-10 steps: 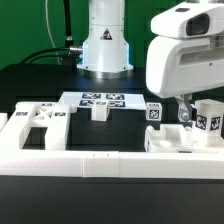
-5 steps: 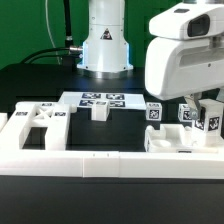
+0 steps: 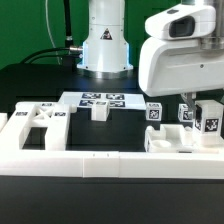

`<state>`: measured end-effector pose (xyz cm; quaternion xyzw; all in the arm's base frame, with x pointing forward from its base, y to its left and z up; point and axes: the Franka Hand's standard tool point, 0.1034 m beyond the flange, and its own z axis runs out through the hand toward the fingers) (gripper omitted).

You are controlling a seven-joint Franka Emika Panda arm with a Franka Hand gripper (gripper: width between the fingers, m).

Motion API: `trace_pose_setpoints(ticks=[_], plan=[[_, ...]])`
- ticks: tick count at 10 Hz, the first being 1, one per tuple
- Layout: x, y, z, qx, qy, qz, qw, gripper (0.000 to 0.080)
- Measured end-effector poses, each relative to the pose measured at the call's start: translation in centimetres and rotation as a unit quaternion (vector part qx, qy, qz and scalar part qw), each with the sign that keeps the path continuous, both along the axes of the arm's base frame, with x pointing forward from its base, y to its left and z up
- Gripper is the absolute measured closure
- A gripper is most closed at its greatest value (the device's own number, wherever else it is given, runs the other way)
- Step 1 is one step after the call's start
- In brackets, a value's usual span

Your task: Assemble chair

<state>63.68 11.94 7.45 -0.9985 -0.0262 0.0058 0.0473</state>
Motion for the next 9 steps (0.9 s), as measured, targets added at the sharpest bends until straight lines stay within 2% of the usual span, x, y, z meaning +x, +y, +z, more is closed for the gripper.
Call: trace_pose_setpoints(ticks=[3, 6, 7, 9], plan=[[0.0, 0.04, -0.03, -0.002, 0.012, -0.154, 0.988, 0.0512], [0.02, 0.02, -0.1, -0.003, 0.02, -0.308, 0.951, 0.0512], [0.02, 0.02, -0.1, -0.003, 0.021, -0.314, 0.949, 0.0512], [0.02, 0.01, -0.12, -0.001, 0.029, -0.385, 0.923, 0.0512]])
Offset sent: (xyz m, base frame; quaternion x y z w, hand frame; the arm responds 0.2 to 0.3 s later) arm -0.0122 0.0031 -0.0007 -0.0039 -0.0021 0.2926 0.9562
